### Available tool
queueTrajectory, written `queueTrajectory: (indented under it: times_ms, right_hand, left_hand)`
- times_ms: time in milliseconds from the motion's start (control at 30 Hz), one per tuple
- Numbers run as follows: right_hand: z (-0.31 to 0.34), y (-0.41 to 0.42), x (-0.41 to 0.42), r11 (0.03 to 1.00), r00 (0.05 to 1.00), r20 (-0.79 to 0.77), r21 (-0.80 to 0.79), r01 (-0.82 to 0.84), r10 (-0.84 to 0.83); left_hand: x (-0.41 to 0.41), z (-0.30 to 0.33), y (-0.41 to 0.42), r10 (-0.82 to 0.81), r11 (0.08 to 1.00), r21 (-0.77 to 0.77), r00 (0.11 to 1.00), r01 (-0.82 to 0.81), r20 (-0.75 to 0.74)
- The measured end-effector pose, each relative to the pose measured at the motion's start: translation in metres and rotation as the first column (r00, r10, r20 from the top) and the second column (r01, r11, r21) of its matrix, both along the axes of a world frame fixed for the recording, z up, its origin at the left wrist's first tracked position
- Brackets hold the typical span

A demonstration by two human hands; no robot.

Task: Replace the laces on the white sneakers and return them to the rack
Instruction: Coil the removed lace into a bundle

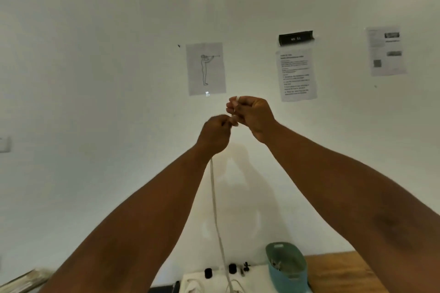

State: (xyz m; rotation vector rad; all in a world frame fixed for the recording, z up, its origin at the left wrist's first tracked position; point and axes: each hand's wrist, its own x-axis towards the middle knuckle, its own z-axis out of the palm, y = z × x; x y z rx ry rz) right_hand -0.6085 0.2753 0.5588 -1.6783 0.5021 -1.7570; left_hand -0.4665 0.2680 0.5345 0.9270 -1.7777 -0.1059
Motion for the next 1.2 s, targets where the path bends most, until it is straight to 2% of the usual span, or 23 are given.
queueTrajectory:
  times_ms: [100, 167, 233, 367, 467, 600, 733, 800, 867, 967, 1033, 1133, 1200]
  right_hand:
    - [0.006, -0.004, -0.001, 0.983, 0.984, -0.097, -0.121, 0.139, -0.151]
    - [0.008, -0.005, -0.005, 0.965, 0.957, -0.210, -0.214, 0.154, -0.199]
    - [0.006, -0.004, -0.009, 0.958, 0.919, -0.335, -0.258, 0.125, -0.210]
    - [-0.001, 0.005, -0.015, 0.985, 0.874, -0.476, -0.172, 0.015, -0.096]
    - [-0.002, 0.015, -0.016, 0.988, 0.846, -0.532, -0.135, -0.069, -0.014]
    - [0.005, 0.026, -0.014, 0.979, 0.903, -0.399, -0.057, -0.198, 0.159]
    - [0.014, 0.034, -0.004, 0.961, 0.960, -0.103, -0.067, -0.268, 0.260]
    - [0.020, 0.033, -0.001, 0.964, 0.970, -0.003, -0.102, -0.244, 0.245]
    - [0.024, 0.027, -0.002, 0.977, 0.985, 0.032, -0.130, -0.166, 0.172]
    - [0.026, 0.015, -0.008, 0.977, 0.992, -0.073, -0.195, 0.085, -0.101]
    - [0.021, 0.009, -0.012, 0.962, 0.951, -0.231, -0.224, 0.153, -0.205]
    - [0.004, 0.006, -0.016, 0.990, 0.893, -0.435, -0.128, 0.067, -0.117]
    - [-0.004, 0.010, -0.014, 0.996, 0.856, -0.516, -0.094, -0.007, -0.043]
  left_hand:
    - [0.005, 0.005, 0.008, 0.101, 0.991, -0.104, 0.976, -0.083, 0.192]
    - [0.011, 0.012, 0.013, 0.144, 0.968, -0.233, 0.968, -0.095, 0.204]
    - [0.017, 0.022, 0.015, 0.116, 0.953, -0.298, 0.977, -0.059, 0.177]
    - [0.024, 0.042, 0.020, 0.043, 0.966, -0.259, 0.982, 0.006, 0.183]
    - [0.023, 0.046, 0.031, -0.147, 0.973, -0.159, 0.982, 0.164, 0.116]
    - [0.020, 0.048, 0.037, -0.341, 0.940, -0.010, 0.937, 0.342, -0.073]
    - [0.011, 0.046, 0.028, -0.348, 0.926, 0.065, 0.909, 0.371, -0.229]
    - [0.005, 0.042, 0.029, -0.313, 0.940, 0.064, 0.921, 0.336, -0.232]
    - [0.003, 0.035, 0.027, -0.260, 0.962, 0.045, 0.954, 0.269, -0.153]
    - [0.006, 0.027, 0.024, -0.218, 0.976, -0.021, 0.976, 0.218, 0.002]
    - [0.010, 0.027, 0.025, -0.183, 0.979, -0.087, 0.983, 0.184, 0.021]
    - [0.019, 0.037, 0.022, -0.119, 0.979, -0.173, 0.991, 0.108, -0.053]
    - [0.025, 0.041, 0.020, -0.092, 0.986, -0.148, 0.994, 0.083, -0.055]
